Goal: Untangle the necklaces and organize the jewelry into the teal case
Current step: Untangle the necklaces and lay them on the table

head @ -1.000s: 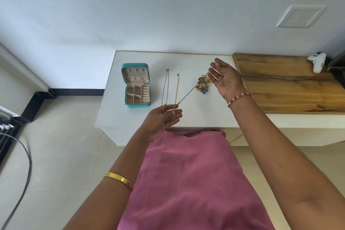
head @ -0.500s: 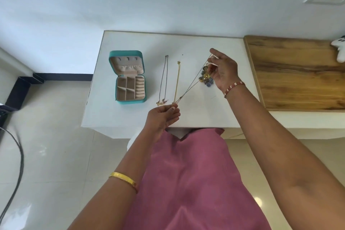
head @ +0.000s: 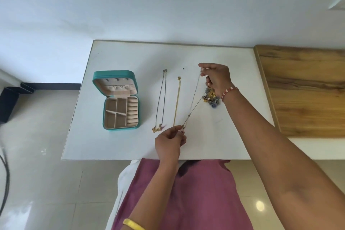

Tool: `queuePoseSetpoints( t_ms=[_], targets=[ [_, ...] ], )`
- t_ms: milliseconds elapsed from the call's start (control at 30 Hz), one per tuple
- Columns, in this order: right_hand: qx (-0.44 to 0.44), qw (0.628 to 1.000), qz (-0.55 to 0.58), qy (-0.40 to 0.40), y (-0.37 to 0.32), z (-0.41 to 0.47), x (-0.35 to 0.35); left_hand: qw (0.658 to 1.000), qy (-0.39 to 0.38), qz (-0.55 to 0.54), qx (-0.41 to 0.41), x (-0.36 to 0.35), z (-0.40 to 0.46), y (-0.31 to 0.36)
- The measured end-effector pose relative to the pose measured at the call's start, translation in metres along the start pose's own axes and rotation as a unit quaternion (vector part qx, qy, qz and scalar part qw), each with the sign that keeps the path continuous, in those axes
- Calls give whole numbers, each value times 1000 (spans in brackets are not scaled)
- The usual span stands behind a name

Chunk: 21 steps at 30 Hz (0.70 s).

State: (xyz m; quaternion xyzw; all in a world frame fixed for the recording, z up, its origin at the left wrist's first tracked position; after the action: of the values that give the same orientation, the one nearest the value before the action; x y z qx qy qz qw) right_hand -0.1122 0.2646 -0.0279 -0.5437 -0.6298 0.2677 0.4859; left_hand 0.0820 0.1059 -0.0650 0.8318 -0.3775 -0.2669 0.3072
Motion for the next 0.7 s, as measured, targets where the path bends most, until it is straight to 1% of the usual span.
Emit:
queuePoseSetpoints(
  t_ms=[167, 267, 367, 433, 700],
  targets=[
    [33, 988, -133, -70, -10, 17, -19, 998, 33, 43, -29, 2, -1, -8],
    [46, 974, -204, -85, -9, 23, -30, 996, 39, 61, -52, 4, -4, -7],
    [54, 961, -259, -87, -4, 26, -39, 994, 46, 76, -70, 6, -5, -6],
    [62, 957, -271, -79, -2, 29, -43, 991, 50, 94, -76, 7, -3, -7],
    [89, 936, -337, -42, -5, 42, -40, 992, 56, 90, -73, 11, 1, -7]
  ],
)
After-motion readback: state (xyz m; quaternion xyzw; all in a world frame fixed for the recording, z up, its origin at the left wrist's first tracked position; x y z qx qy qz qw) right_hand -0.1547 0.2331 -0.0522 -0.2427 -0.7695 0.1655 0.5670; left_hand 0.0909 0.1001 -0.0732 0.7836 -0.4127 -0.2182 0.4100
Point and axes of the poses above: each hand's wrist, its own z-axis towards the middle knuckle, its own x-axis out of the back of the hand, y = z × x, the point moved 6 cm from there along z, towards the middle knuckle, and after that the axes turned 12 degrees about -z, right-handed, at the moved point
